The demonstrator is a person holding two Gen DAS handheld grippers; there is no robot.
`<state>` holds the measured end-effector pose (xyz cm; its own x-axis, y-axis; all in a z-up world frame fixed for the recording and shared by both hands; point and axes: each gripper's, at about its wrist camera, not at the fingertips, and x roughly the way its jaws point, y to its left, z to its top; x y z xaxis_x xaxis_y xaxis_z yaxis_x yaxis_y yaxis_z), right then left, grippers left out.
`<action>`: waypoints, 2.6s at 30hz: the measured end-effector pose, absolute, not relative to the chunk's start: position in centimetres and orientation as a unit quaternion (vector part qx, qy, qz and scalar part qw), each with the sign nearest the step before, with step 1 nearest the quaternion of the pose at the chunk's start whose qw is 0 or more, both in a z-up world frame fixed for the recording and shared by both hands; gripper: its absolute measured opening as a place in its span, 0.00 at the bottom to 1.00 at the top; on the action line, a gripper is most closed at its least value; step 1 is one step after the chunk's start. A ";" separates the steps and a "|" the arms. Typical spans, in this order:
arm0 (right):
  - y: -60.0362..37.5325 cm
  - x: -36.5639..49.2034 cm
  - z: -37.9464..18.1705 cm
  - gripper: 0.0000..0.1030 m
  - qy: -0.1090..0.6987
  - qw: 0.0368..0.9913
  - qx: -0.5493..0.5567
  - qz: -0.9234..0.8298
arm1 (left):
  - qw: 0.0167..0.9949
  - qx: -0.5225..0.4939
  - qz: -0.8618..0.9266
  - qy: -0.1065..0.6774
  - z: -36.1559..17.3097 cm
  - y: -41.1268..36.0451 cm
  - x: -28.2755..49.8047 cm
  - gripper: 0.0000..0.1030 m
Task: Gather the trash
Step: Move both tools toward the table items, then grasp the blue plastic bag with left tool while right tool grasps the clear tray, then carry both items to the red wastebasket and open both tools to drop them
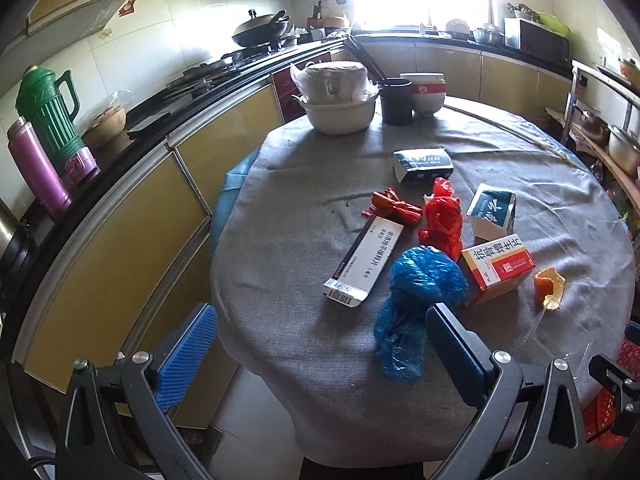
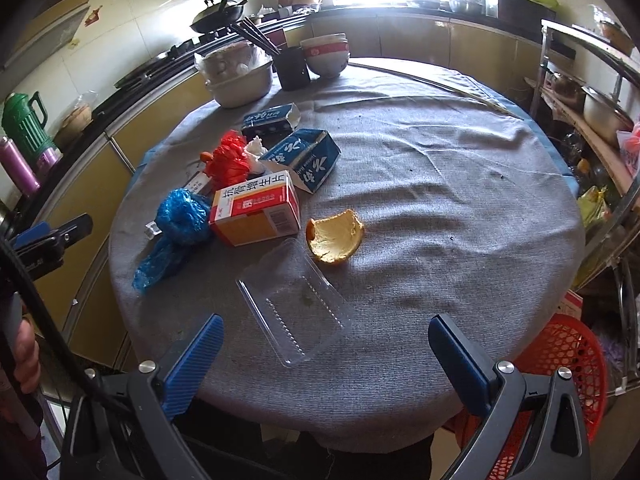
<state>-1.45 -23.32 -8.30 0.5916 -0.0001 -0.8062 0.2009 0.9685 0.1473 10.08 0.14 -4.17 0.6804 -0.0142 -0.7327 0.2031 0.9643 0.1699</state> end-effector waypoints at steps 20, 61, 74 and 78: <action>-23.5 -0.1 -10.5 1.00 0.444 0.891 0.095 -0.023 | 0.858 0.064 -0.172 0.480 -7.8 0.2 12.6 1.00; -23.8 -3.0 -11.5 0.57 0.414 0.899 0.142 0.018 | 0.854 0.064 -0.262 0.444 -6.3 -2.1 11.7 0.33; -30.6 -10.2 -11.2 0.57 0.352 0.902 0.244 -0.057 | 0.795 0.130 -0.415 0.423 -5.1 -11.3 4.9 0.33; -34.1 -13.8 -12.3 0.57 0.346 0.887 0.285 -0.113 | 0.760 0.175 -0.468 0.416 -5.9 -16.2 1.9 0.33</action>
<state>-13.80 -34.14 -12.34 0.7354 -0.0037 -0.6777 0.3984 0.8113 0.4279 1.92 -16.16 -5.90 0.2161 -0.5645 -0.7966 0.8565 0.5012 -0.1229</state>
